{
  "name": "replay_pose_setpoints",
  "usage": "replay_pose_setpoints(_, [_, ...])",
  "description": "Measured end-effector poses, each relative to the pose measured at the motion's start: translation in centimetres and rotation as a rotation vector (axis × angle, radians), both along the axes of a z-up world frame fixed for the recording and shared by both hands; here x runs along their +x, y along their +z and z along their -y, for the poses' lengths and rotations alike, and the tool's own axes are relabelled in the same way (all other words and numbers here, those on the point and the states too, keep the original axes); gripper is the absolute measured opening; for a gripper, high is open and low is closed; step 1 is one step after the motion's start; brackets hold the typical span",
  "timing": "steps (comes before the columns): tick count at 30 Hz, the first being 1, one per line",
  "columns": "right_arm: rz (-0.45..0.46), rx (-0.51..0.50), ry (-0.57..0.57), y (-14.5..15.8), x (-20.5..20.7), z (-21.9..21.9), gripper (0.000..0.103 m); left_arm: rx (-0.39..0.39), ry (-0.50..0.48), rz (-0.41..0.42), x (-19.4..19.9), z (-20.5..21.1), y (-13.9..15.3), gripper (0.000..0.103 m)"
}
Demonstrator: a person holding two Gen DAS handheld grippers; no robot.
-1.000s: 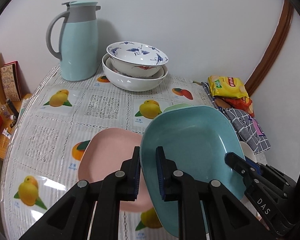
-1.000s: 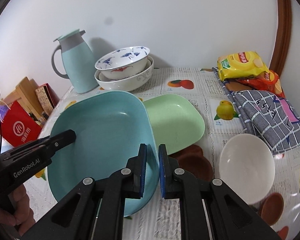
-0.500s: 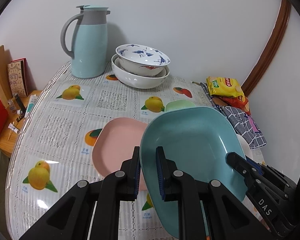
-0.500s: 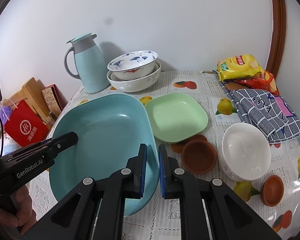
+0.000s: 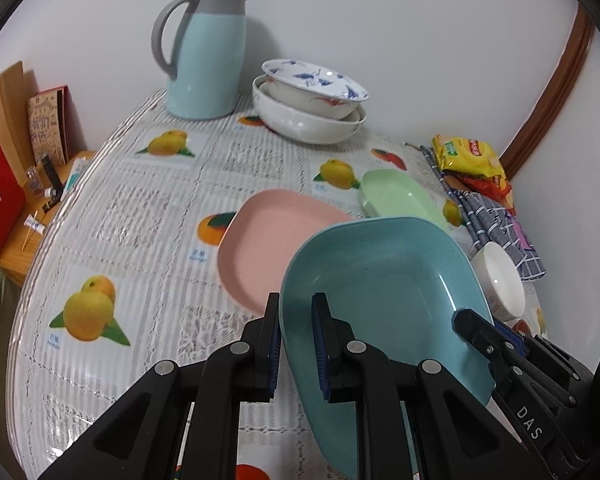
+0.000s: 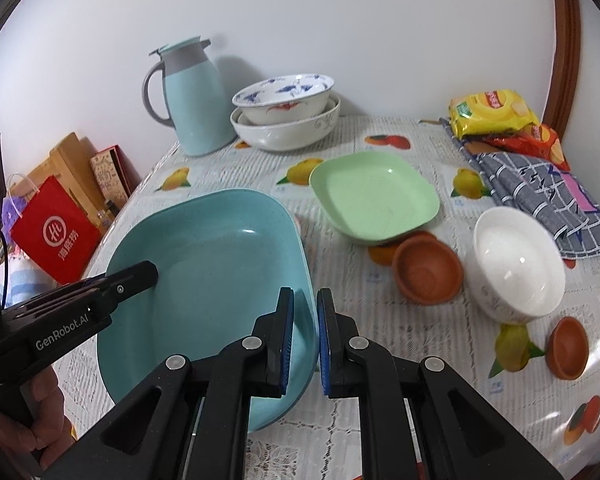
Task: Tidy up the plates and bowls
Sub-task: 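Lift the blue plate with both grippers and carry it over the pink plate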
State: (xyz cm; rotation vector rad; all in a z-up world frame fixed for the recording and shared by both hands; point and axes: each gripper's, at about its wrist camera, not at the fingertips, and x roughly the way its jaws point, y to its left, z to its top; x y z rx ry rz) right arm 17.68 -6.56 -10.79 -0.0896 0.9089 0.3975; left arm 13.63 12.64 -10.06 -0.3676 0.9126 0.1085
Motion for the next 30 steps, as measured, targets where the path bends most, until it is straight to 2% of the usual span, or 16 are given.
replay_pose_setpoints(12, [-0.061,-0.014,0.019,-2.7,0.6,-2.1,0.012,-0.013,0.022,-0.057,0.9,-2.1,-2.3,0.015])
replay_pose_setpoints(30, [-0.094,-0.069,0.096,-5.1,6.5,-5.9,0.012,-0.037,0.101,-0.088,4.9,-4.9,-4.6,0.015])
